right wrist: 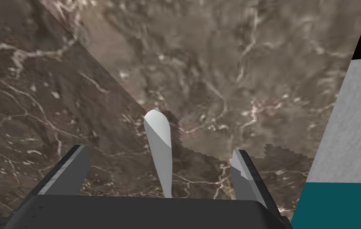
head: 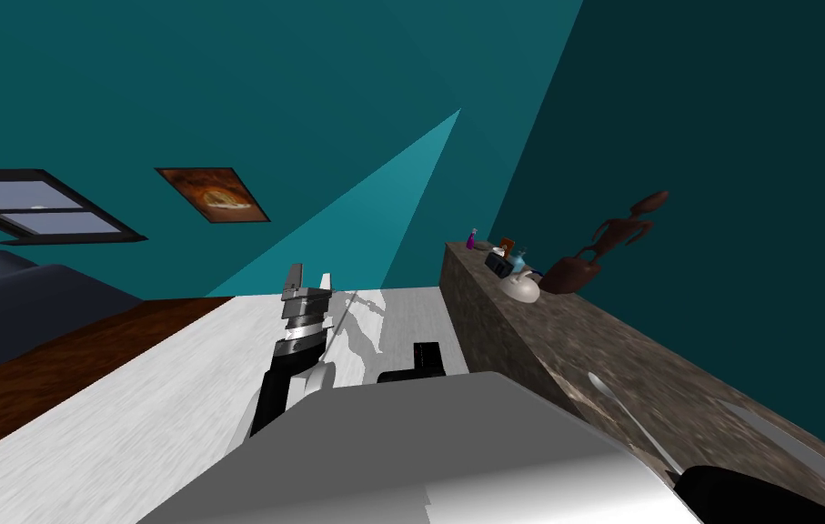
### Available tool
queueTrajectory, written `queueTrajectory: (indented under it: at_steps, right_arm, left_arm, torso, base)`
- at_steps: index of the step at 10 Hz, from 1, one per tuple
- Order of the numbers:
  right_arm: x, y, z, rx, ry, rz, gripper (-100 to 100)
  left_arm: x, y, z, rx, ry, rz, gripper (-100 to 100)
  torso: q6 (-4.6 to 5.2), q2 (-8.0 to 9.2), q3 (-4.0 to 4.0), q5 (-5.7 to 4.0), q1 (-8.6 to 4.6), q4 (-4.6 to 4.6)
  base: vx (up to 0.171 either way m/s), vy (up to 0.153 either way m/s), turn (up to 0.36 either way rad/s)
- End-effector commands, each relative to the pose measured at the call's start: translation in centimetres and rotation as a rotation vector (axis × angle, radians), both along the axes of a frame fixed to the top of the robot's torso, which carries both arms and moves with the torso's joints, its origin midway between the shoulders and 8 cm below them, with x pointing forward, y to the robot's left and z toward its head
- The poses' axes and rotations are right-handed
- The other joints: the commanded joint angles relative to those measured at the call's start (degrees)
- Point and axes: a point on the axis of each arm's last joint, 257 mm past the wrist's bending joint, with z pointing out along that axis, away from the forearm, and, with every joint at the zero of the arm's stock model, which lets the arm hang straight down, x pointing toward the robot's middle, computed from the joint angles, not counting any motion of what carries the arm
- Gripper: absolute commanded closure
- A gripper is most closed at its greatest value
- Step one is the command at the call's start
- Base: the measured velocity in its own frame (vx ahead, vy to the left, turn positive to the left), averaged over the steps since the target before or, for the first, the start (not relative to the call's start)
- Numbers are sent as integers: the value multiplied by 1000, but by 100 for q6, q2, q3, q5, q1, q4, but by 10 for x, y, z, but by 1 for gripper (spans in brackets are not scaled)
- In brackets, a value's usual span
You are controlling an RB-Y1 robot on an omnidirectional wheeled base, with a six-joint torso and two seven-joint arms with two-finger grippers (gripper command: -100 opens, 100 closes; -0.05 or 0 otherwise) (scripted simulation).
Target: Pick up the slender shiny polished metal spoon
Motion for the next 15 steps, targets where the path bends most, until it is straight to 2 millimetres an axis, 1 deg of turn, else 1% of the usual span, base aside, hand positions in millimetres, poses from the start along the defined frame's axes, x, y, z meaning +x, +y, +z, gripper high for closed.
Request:
queueTrajectory:
  at_steps: [1,2,7,8,15]
  right_arm:
    - [0,0,0,0,0,0,-100]
    - [-4,0,0,-1,18,10,-100]
    - [-4,0,0,-1,18,10,-100]
    - [-9,1,0,-3,35,19,-100]
    - [-13,1,0,-4,51,28,-100]
  left_arm:
    - [0,0,0,0,0,0,0]
    - [0,0,0,0,0,0,0]
    - [0,0,0,0,0,0,0]
    - [0,0,0,0,0,0,0]
    - [0,0,0,0,0,0,0]
  torso:
    - [0,0,0,0,0,0]
    - [-1,0,0,0,-2,0]
    - [-1,1,0,0,-3,0]
    - [0,0,0,0,0,0]
    - [0,1,0,0,-2,0]
  base:
    - [10,-4,8]
    - [14,-3,4]
    - [11,-4,10]
    - [20,6,-18]
    - [12,-3,9]
